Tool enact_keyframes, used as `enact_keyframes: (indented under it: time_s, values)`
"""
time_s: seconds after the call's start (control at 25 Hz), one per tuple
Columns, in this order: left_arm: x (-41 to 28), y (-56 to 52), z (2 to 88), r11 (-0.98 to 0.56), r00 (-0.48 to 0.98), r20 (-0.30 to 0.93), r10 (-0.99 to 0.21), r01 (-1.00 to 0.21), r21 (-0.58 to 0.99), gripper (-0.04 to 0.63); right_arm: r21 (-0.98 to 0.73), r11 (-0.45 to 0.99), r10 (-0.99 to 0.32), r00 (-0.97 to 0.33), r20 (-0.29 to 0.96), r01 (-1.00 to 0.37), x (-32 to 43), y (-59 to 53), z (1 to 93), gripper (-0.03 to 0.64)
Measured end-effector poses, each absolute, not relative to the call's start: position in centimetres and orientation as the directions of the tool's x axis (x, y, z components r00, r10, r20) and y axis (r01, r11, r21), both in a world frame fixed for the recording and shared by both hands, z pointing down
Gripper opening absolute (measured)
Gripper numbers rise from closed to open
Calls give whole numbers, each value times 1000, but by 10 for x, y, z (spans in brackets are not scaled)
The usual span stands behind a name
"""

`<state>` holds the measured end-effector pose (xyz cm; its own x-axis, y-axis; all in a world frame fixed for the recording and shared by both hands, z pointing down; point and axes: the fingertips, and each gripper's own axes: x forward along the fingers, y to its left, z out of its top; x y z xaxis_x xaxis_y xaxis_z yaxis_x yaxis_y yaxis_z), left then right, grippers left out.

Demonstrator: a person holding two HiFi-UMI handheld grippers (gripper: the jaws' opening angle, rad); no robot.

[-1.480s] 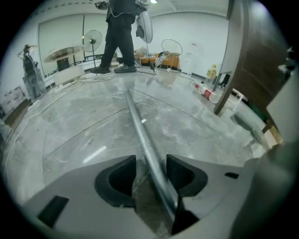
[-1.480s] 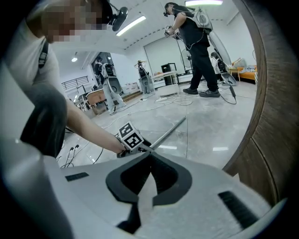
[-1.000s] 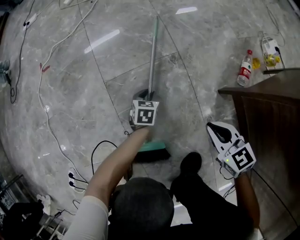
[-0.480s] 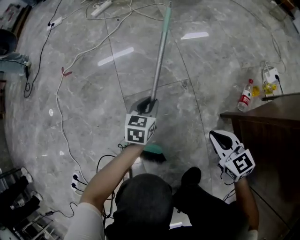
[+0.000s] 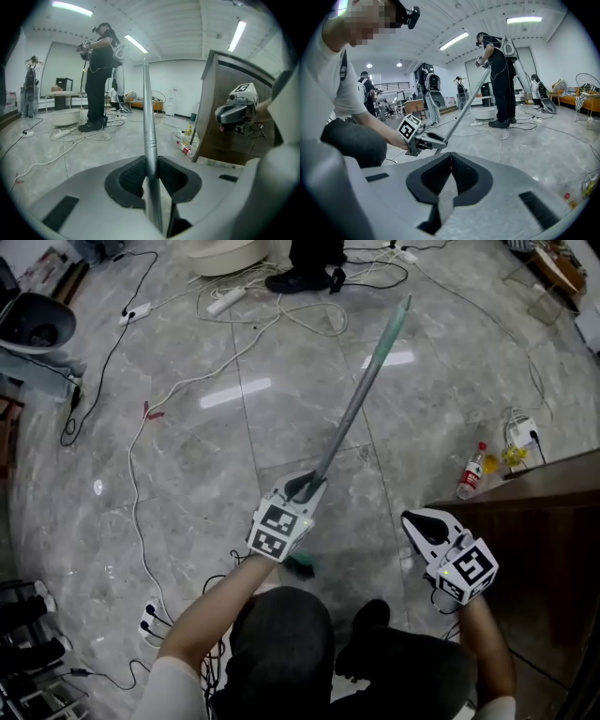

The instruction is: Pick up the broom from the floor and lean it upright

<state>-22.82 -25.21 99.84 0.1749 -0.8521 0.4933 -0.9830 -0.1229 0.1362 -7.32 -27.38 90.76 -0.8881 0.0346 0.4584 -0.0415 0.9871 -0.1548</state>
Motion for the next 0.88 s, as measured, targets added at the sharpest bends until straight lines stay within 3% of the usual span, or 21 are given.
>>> enact_keyframes:
  time_s: [0.52,0.88]
  values:
    - [-222,-247,943,-357,355,439,-825,-930,81,77,-105,992,-21,-909,415,-71,-71,-277,848,6]
    - [-175,-262,935,-599,543,436,-718,-801,10,75,-115,978,-113,-910,399,-172,-48,-283,832,11]
